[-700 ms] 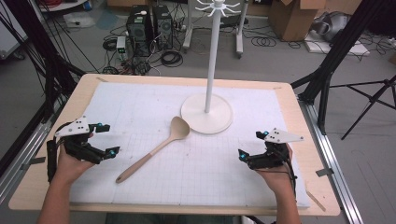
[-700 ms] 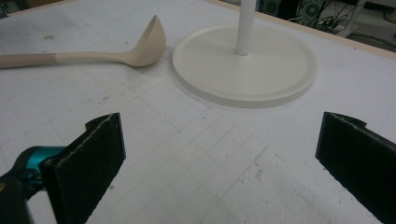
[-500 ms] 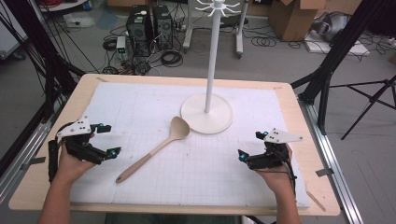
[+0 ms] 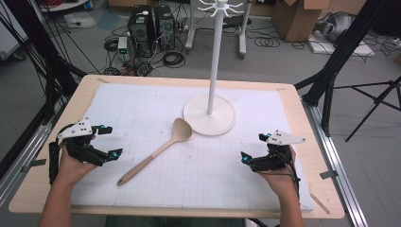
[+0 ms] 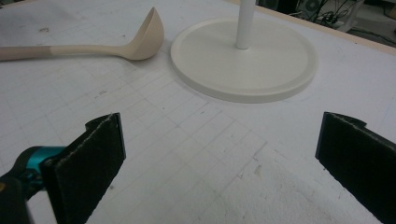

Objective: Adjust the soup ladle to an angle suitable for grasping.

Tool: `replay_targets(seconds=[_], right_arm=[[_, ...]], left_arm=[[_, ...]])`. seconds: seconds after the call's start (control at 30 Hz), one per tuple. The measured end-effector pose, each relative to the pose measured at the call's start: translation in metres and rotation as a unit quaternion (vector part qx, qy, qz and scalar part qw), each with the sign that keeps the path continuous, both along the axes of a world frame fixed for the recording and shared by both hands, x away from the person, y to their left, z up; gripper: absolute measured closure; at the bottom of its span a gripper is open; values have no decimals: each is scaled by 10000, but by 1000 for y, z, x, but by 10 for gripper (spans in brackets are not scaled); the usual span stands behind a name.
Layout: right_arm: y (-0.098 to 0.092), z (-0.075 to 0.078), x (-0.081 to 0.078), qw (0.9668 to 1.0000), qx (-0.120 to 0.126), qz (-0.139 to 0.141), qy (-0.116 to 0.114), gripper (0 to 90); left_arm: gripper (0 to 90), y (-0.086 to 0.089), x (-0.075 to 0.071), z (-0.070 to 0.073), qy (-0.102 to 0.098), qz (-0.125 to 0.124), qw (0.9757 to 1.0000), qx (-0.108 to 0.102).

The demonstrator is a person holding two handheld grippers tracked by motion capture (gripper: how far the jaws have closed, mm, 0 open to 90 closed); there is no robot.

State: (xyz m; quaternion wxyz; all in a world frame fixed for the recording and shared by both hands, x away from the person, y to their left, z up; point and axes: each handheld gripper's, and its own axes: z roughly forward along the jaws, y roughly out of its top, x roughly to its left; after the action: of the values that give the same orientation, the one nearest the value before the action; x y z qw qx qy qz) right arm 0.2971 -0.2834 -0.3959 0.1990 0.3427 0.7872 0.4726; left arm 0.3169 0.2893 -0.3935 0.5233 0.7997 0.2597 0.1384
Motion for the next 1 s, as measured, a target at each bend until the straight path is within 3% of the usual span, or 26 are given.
replay_targets(seconds=[0.6,1.0], right_arm=[[-3,1,-1,10000,21,-36,6,2],[-2,0,0,10000,-73,-30,5,2]], left_arm=[[27,-11,0,1,48,-70,10000,47],[27,-51,5,-7,357,-239,9979,495]])
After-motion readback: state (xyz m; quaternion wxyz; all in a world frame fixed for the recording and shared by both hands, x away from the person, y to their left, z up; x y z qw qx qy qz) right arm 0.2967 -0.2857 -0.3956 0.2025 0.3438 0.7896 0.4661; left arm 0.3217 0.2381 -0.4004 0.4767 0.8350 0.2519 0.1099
